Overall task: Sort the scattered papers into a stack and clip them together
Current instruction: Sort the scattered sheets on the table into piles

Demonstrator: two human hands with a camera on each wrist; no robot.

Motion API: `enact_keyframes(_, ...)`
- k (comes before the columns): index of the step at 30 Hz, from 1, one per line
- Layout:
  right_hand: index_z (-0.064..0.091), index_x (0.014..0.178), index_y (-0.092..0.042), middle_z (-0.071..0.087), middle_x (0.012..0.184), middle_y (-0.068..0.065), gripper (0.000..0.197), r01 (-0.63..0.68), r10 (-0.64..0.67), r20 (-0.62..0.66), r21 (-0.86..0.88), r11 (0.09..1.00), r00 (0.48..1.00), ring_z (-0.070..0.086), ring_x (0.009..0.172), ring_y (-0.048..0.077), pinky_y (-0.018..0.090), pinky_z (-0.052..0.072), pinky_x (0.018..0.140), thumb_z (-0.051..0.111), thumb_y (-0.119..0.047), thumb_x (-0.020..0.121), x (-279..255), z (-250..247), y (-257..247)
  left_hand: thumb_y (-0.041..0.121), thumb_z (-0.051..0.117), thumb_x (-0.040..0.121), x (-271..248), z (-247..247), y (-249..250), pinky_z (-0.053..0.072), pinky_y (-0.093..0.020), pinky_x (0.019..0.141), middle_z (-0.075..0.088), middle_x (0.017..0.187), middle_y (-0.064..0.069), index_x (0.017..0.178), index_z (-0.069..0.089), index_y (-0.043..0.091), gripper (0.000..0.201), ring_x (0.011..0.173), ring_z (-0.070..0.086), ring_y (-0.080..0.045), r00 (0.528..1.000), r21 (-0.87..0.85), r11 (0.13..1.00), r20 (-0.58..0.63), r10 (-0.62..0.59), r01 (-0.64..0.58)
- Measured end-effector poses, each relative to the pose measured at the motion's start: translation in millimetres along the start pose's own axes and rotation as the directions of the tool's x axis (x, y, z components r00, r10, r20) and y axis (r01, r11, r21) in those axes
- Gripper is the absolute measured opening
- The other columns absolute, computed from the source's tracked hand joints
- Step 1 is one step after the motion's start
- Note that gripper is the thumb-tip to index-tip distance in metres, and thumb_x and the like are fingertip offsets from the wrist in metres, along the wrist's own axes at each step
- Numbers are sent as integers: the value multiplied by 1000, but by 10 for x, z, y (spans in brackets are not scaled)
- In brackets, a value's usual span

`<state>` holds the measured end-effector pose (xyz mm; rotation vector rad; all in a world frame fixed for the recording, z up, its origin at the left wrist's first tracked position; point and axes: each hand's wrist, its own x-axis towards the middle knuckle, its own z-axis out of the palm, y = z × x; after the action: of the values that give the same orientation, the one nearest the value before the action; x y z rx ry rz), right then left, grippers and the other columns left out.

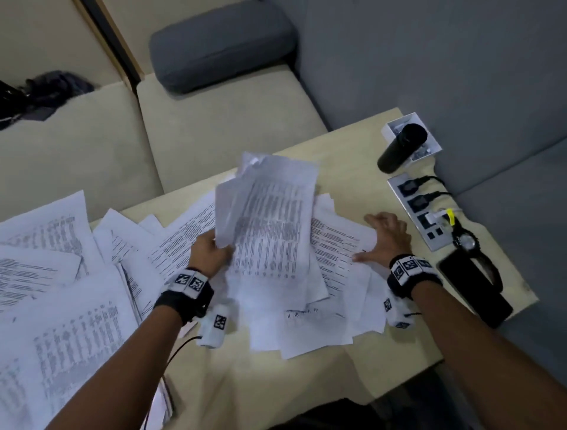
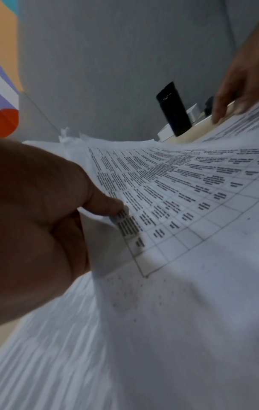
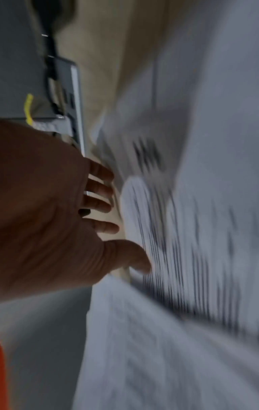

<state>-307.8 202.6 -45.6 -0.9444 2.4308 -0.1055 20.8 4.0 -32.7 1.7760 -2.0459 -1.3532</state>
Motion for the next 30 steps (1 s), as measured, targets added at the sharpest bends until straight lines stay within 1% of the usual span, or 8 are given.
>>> enact_keyframes(4,46,135,-27,42,136,2,98,82,-82,11,-75,994,997,36,126,29,45,38,99,91,-49,51,-54,31,35,10,72,76,-110,-269,-372,60,-52,71,72,85,-19,98,66,9,23,78,71,-33,997,25,997,-23,-73,74)
enact_keyframes(7,48,129,-26,44,133,2,88,92,-84,76,-112,989,994,39,126,28,45,40,97,91,-42,54,-63,19,-55,8,73,78,-199,-331,-546,59,-52,75,71,89,-23,103,66,2,27,82,71,-34,987,4,989,-67,-146,146)
enact_keyframes(10,50,124,-25,41,132,2,88,153,-134,95,-236,960,986,38,126,28,47,39,99,90,-50,50,-68,-45,-224,10,73,78,-298,-329,-636,59,-48,79,71,92,-19,105,67,1,30,83,69,-32,978,13,982,-90,-189,191)
enact_keyframes(14,42,138,-21,39,141,5,105,302,-281,122,-230,925,952,38,129,30,46,38,104,82,-65,52,-62,17,-547,8,68,76,-404,-242,-653,58,-43,73,71,79,-16,84,66,2,11,77,68,-32,982,24,984,-74,-174,177)
enact_keyframes(19,35,140,-21,45,137,6,104,292,-248,180,-280,915,952,40,126,31,48,41,99,81,-64,57,-146,256,-838,2,68,76,-513,-190,-632,58,-43,76,68,85,-17,94,65,1,19,81,67,-31,977,-69,978,-80,-200,195)
enact_keyframes(22,34,137,-21,53,129,10,104,250,-191,225,-273,929,955,44,123,32,49,45,95,86,-57,55,-196,285,-861,0,67,70,-557,-262,-742,59,-49,75,69,87,-19,87,63,4,19,82,68,-35,963,-92,969,-120,-239,229)
enact_keyframes(27,44,133,-19,38,130,7,101,215,-146,197,-395,894,969,35,125,32,51,48,92,85,-62,51,-263,253,-753,-4,67,65,-679,-491,-951,59,-53,73,70,89,-21,73,58,10,18,81,68,-38,929,-132,946,-189,-317,295)
enact_keyframes(30,50,134,-15,50,134,5,90,248,-166,234,-383,890,958,49,123,27,43,50,95,83,-58,61,-289,244,-729,-1,69,56,-715,-626,-1091,59,-52,74,70,86,-18,76,63,7,22,82,67,-37,910,-150,930,-205,-361,335)
